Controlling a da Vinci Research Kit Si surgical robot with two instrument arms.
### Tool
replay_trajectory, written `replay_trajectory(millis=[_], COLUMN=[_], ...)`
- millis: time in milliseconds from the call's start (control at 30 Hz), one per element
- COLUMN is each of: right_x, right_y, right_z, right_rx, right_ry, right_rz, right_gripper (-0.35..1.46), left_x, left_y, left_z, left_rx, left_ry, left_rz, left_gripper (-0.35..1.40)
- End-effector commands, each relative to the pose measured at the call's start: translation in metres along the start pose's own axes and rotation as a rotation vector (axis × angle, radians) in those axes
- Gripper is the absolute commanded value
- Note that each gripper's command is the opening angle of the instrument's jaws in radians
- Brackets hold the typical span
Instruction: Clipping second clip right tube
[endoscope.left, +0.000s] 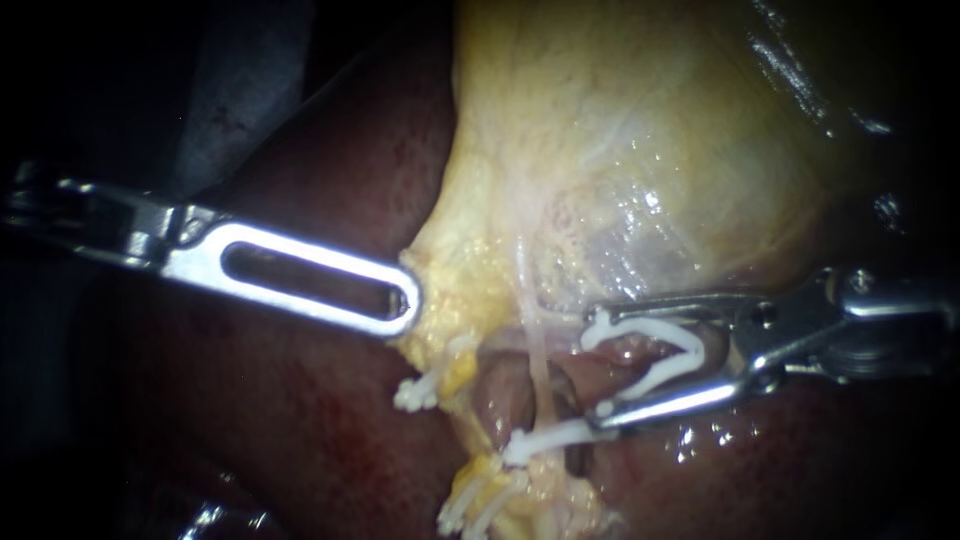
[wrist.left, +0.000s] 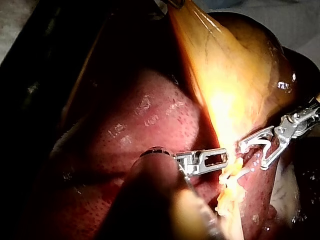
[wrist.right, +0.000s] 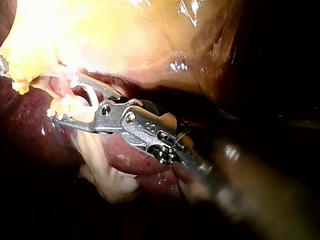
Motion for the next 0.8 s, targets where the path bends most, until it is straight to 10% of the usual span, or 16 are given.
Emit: replay_trajectory(millis=[33, 800], right_x=[-0.0003, -0.0038], right_y=[0.0001, 0.0026], right_z=[0.0002, 0.0039], right_rx=[0.008, 0.020], right_ry=[-0.005, -0.021], right_rz=[0.000, -0.004], right_gripper=[0.55, 0.54], left_x=[0.0000, 0.0008], left_y=[0.0000, -0.0011], left_z=[0.0000, 0.0004], left_rx=[0.000, -0.004], left_ry=[-0.001, -0.009], left_rz=[0.000, 0.002], left_gripper=[-0.35, -0.35])
